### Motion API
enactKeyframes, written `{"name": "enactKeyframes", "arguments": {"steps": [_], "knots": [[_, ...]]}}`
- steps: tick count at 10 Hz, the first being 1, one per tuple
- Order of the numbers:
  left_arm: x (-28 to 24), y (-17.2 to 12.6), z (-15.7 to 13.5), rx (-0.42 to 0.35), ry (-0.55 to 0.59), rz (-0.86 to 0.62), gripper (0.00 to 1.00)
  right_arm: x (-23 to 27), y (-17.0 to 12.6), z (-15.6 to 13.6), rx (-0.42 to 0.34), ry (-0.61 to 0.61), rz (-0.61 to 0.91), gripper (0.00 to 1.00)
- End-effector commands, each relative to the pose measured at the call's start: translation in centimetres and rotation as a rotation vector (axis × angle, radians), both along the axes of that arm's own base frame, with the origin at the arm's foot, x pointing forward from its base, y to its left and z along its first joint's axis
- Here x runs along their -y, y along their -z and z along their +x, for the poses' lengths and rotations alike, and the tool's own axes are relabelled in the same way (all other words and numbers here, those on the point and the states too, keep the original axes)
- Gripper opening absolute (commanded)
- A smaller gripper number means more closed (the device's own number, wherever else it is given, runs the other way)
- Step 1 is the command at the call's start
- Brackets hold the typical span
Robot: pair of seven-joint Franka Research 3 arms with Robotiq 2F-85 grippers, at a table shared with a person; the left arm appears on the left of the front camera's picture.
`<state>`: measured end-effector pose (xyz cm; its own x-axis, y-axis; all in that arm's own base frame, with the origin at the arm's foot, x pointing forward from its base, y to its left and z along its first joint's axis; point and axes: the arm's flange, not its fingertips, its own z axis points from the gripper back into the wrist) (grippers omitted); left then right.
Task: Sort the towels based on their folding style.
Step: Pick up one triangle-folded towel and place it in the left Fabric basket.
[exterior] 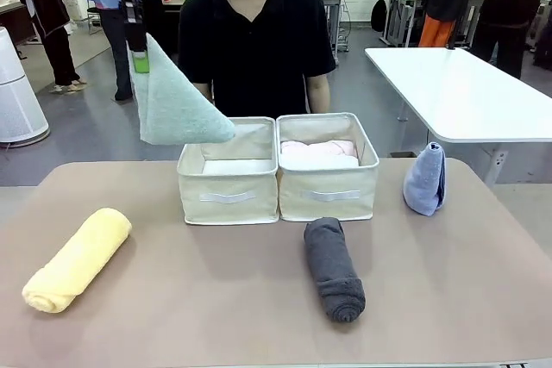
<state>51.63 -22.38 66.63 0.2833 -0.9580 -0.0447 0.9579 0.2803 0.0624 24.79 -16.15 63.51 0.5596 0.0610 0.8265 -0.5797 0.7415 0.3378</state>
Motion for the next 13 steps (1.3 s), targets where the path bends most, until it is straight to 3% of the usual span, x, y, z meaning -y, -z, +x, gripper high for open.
{"name": "enactKeyframes", "arguments": {"steps": [1,6,9,13], "knots": [[2.5,1.5,2.6,0.034,0.094,0.053,0.15,-0.1,0.2,0.2,0.018,-0.020,0.017,1.00],[6.0,4.5,4.5,0.025,0.222,-0.020,0.15,-0.1,0.2,0.2,0.018,-0.020,0.017,1.00],[7.3,8.2,5.0,0.051,0.310,-0.052,0.15,-0.1,0.2,0.2,0.018,-0.020,0.017,1.00],[7.9,13.0,5.6,0.018,0.372,-0.032,0.15,-0.1,0.2,0.2,0.018,-0.020,0.017,1.00]]}}
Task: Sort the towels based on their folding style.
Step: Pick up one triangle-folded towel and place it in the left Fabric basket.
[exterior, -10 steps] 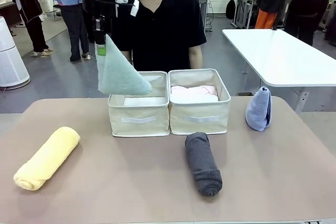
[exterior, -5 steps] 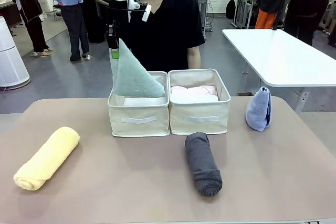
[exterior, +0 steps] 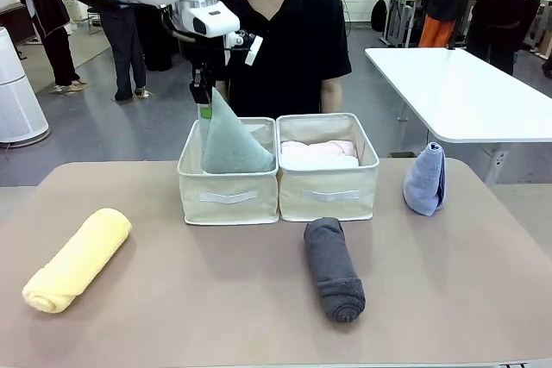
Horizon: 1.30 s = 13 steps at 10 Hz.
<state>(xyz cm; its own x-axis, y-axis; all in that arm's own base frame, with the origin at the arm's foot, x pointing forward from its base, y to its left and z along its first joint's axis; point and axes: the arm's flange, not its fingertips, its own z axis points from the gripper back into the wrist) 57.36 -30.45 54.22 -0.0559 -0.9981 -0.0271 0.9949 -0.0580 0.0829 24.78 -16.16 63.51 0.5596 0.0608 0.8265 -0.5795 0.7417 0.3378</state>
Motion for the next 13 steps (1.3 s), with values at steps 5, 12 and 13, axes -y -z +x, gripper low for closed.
{"name": "enactKeyframes", "arguments": {"steps": [5,12,13], "knots": [[-0.4,6.8,-0.2,-0.117,0.031,0.026,0.15,-0.1,0.2,0.2,0.018,-0.020,0.017,1.00],[-0.4,7.6,-0.5,-0.142,0.042,0.041,0.91,-0.1,0.2,0.2,0.018,-0.020,0.017,1.00],[-0.4,7.3,-0.6,-0.138,0.041,0.036,1.00,-0.1,0.2,0.2,0.018,-0.020,0.017,1.00]]}}
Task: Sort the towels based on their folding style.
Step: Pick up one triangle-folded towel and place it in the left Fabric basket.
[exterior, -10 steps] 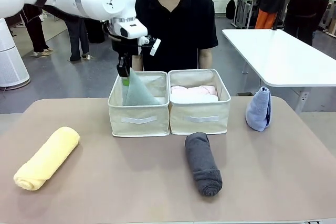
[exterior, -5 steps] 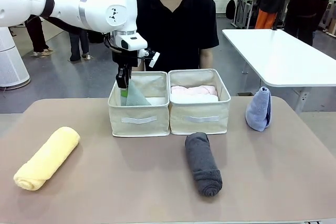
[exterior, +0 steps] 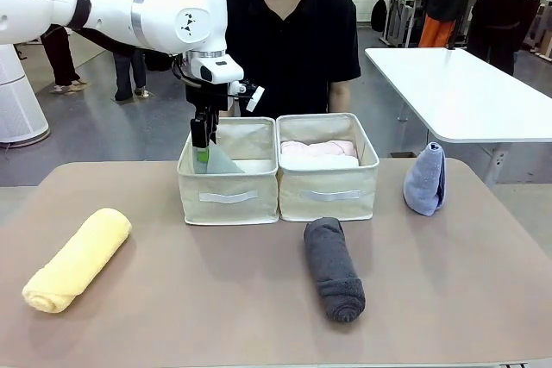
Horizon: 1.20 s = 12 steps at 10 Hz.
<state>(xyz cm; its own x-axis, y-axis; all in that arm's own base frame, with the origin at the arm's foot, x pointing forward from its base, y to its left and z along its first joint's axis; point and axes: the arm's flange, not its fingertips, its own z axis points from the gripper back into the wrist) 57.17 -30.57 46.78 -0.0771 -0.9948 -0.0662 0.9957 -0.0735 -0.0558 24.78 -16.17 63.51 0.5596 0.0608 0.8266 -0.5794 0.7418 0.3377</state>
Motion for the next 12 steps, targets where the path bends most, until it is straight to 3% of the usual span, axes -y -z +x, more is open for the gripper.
{"name": "enactKeyframes", "arguments": {"steps": [1,3,6,9,12], "knots": [[-0.6,-0.4,-0.5,-0.001,0.028,-0.020,1.00,-0.1,0.2,0.2,0.018,-0.020,0.017,1.00],[-0.9,-1.7,-1.4,0.014,0.041,-0.035,1.00,-0.1,0.2,0.2,0.018,-0.020,0.017,1.00],[-5.0,-7.7,-4.4,0.093,-0.034,-0.095,1.00,-0.1,0.2,0.2,0.018,-0.020,0.017,1.00],[-15.3,-14.4,-8.8,0.165,-0.199,-0.313,1.00,-0.1,0.2,0.2,0.018,-0.020,0.017,1.00],[-26.3,-15.4,-12.1,0.172,-0.373,-0.540,1.00,-0.1,0.2,0.2,0.018,-0.020,0.017,1.00]]}}
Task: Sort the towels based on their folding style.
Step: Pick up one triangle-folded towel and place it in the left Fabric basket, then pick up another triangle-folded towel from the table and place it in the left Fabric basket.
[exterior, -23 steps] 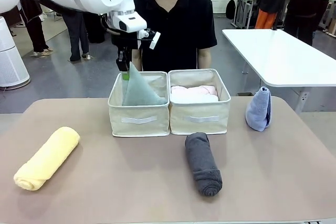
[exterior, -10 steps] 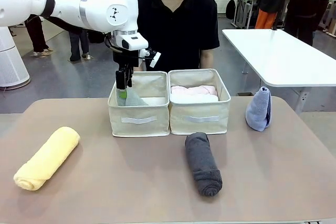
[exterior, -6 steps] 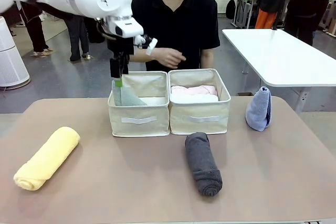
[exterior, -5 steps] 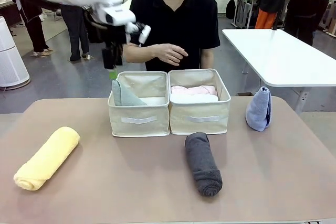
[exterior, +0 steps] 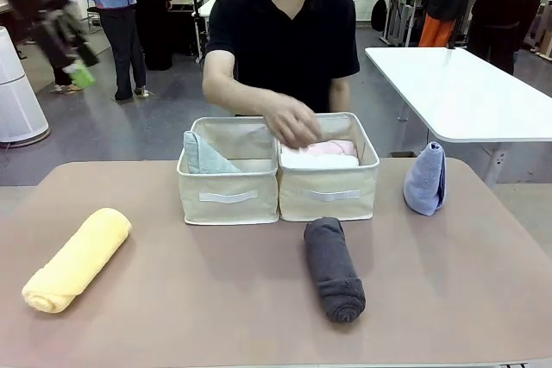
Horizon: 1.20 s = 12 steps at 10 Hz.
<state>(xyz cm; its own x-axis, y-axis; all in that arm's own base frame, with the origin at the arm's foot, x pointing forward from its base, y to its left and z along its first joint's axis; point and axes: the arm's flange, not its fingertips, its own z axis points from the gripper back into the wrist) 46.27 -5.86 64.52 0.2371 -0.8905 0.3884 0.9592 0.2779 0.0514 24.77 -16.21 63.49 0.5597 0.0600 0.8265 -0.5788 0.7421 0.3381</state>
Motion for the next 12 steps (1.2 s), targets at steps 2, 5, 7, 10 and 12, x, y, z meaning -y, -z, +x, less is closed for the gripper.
{"name": "enactKeyframes", "arguments": {"steps": [2,5,7,10,12], "knots": [[-7.9,2.3,-2.8,0.078,-0.105,-0.244,1.00,-0.2,0.1,0.2,0.018,-0.021,0.017,1.00],[-11.5,2.4,-4.8,0.109,-0.170,-0.348,1.00,-0.2,0.1,0.2,0.018,-0.021,0.017,1.00],[-12.3,1.8,-4.3,0.069,-0.180,-0.322,1.00,-0.2,0.1,0.2,0.018,-0.021,0.017,1.00],[-12.3,1.8,-4.3,0.069,-0.180,-0.322,1.00,-0.2,0.1,0.2,0.018,-0.021,0.017,1.00],[-12.3,1.8,-4.3,0.069,-0.180,-0.322,1.00,-0.2,0.1,0.2,0.018,-0.021,0.017,1.00]]}}
